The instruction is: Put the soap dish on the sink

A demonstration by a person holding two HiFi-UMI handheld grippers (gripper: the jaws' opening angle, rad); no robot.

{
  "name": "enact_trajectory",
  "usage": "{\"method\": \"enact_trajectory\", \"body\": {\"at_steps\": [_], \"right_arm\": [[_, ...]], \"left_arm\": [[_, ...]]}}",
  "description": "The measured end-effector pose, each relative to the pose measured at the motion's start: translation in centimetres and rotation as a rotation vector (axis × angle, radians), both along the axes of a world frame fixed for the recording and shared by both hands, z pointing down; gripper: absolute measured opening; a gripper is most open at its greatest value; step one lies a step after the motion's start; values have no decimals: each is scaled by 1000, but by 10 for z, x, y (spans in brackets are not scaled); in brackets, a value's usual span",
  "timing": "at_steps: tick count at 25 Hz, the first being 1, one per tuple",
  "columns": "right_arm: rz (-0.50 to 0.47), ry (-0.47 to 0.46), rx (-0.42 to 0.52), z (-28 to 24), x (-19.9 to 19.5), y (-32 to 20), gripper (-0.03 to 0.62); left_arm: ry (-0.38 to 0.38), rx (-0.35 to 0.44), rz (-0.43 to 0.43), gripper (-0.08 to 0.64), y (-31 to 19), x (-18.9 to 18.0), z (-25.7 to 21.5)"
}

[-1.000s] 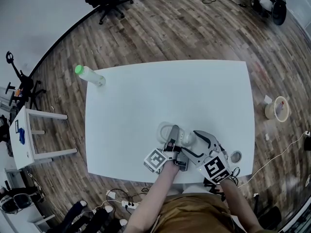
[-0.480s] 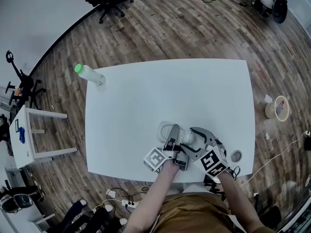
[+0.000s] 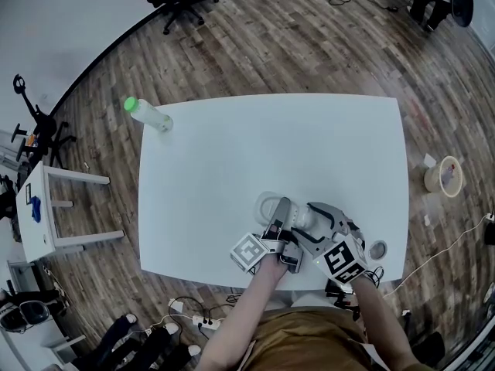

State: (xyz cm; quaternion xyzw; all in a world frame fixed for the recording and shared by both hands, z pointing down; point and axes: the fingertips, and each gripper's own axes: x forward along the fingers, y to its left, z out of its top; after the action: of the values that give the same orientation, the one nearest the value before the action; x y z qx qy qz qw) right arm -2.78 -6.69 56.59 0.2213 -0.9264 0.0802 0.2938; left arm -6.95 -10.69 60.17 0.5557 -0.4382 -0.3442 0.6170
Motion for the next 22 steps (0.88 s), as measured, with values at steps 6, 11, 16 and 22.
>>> {"method": "enact_trajectory", "body": {"at_steps": [6, 11, 16, 22], "right_arm": [[53, -1, -2, 0, 15, -14, 282], [83, -15, -9, -1, 20, -19, 282], [92, -25, -1, -5, 20, -21, 282], [127, -40, -7, -5, 29, -26, 282]], "left_arm": [[37, -1, 24, 226, 6, 6, -6], [54, 4, 32, 227, 7, 8, -12], [44, 4, 39, 225, 8, 8, -14], [21, -9, 40, 225, 6, 10, -4]]}}
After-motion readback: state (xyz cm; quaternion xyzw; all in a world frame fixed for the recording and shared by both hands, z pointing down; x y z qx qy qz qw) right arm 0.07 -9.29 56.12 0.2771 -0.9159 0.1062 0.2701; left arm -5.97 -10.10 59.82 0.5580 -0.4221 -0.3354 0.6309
